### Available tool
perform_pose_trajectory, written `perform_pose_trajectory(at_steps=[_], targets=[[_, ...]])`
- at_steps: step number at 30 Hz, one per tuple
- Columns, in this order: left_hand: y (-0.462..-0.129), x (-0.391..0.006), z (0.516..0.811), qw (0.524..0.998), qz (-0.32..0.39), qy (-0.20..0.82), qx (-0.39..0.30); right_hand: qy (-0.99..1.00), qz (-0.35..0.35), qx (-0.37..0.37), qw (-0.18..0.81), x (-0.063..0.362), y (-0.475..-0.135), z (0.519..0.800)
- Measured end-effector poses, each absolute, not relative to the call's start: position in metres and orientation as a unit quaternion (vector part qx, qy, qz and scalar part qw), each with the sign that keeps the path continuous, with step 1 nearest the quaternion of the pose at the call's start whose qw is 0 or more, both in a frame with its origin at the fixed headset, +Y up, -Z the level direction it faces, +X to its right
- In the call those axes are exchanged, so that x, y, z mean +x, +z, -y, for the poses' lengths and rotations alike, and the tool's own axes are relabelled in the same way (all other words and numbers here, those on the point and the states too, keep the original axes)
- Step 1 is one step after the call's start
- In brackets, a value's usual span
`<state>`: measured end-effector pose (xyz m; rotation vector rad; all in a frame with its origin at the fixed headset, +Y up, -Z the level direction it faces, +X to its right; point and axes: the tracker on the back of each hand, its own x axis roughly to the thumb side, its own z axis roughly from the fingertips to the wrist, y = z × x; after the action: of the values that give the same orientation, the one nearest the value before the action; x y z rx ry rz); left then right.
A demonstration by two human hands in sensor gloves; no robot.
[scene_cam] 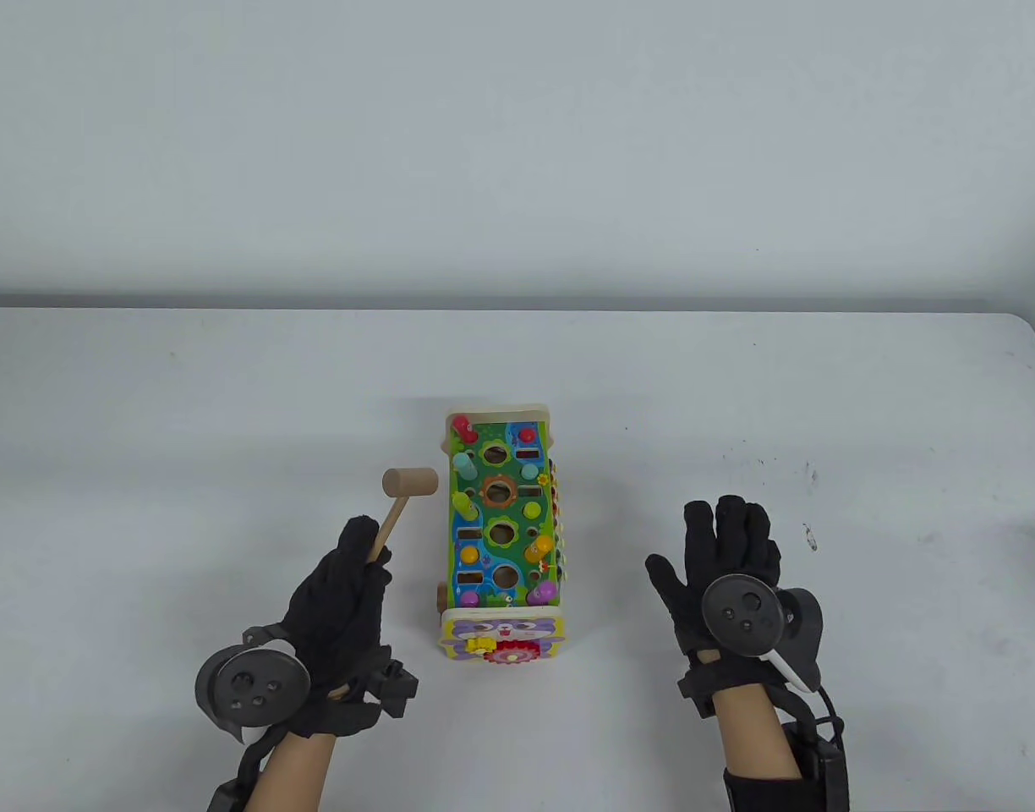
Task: Whack-a-mole
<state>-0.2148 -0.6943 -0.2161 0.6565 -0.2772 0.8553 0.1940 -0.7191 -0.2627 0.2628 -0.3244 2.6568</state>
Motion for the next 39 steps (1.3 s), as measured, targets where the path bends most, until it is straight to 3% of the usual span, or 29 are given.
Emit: perform_pose_trajectory(at_steps=[4, 10, 15, 21, 28, 35, 37, 39], targets=[[-0.225, -0.209, 0.7, 0.879, 0.132, 0.354, 0.292, 0.963, 0.117, 0.094, 0.224, 0.193, -0.263, 0.72], [-0.237, -0.191, 0.707, 0.949, 0.133, 0.214, 0.19, 0.965, 0.107, 0.092, 0.22, 0.192, -0.263, 0.721], [-0.228, -0.202, 0.695, 0.903, 0.129, 0.296, 0.283, 0.964, 0.112, 0.09, 0.226, 0.194, -0.262, 0.719], [-0.234, -0.218, 0.684, 0.855, 0.108, 0.411, 0.299, 0.962, 0.117, 0.09, 0.228, 0.195, -0.263, 0.719], [-0.261, -0.208, 0.689, 0.873, 0.104, 0.397, 0.265, 0.962, 0.12, 0.092, 0.228, 0.195, -0.263, 0.719], [-0.281, -0.185, 0.697, 0.958, 0.097, 0.22, 0.158, 0.965, 0.105, 0.093, 0.221, 0.192, -0.264, 0.721], [-0.279, -0.185, 0.694, 0.953, 0.097, 0.222, 0.183, 0.965, 0.106, 0.095, 0.221, 0.192, -0.263, 0.72], [-0.273, -0.192, 0.688, 0.917, 0.103, 0.289, 0.255, 0.963, 0.112, 0.096, 0.224, 0.192, -0.263, 0.719]])
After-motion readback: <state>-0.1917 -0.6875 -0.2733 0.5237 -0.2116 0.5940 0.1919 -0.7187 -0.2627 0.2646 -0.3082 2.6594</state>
